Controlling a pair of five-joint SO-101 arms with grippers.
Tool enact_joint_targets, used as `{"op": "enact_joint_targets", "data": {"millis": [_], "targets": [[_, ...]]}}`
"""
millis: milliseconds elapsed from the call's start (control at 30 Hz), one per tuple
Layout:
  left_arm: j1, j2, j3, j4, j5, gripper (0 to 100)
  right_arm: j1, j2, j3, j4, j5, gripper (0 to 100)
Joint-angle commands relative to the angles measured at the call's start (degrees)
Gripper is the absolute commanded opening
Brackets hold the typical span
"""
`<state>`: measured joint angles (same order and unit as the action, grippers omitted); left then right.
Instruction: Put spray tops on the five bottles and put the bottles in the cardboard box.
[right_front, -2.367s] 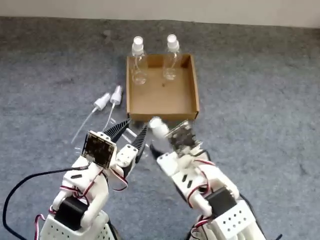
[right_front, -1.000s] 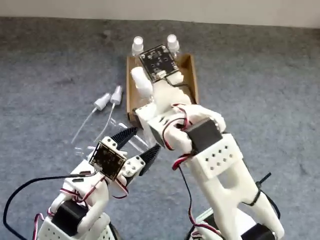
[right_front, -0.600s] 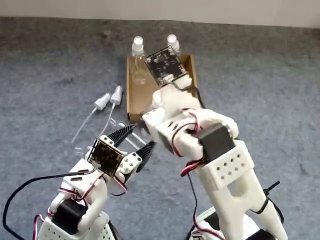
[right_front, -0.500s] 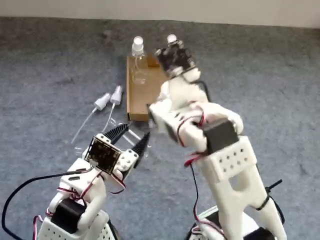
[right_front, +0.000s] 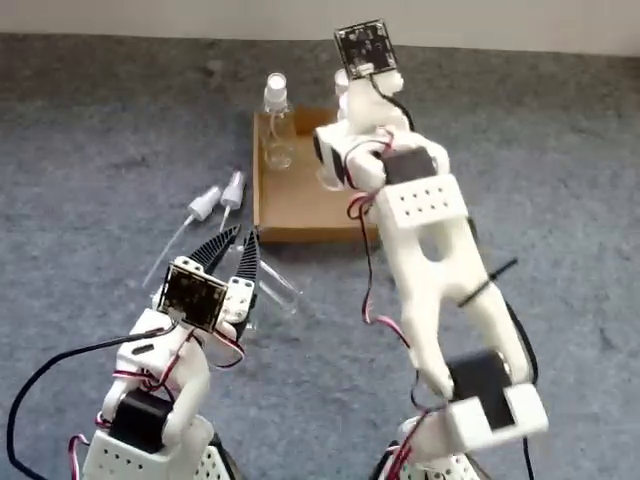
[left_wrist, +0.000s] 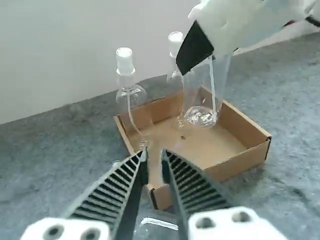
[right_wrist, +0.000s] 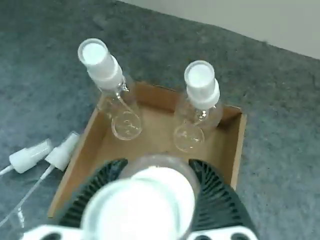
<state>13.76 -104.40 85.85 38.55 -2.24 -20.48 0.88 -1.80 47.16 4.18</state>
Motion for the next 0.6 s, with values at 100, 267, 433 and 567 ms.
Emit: {"op": "enact_joint_targets", "data": {"millis": [100, 267, 433, 567], "targets": [[-0.9, 0.0, -0.3, -1.5, 0.3, 1, 2.8, 9.1, -12.5, -1.9, 0.5, 0.3], [-0.9, 0.0, -0.4, -1.5, 0.3, 1, 4.7, 15.3, -17.5, -1.6, 0.4, 0.3], [-0.8, 0.0, -0.3, -1.6, 0.3, 1, 4.6, 19.1, -18.2, -1.8, 0.3, 0.3], [-0.8, 0.0, -0.3, -1.6, 0.3, 1, 4.6, 21.1, -18.3, -2.1, 0.3, 0.3]]}}
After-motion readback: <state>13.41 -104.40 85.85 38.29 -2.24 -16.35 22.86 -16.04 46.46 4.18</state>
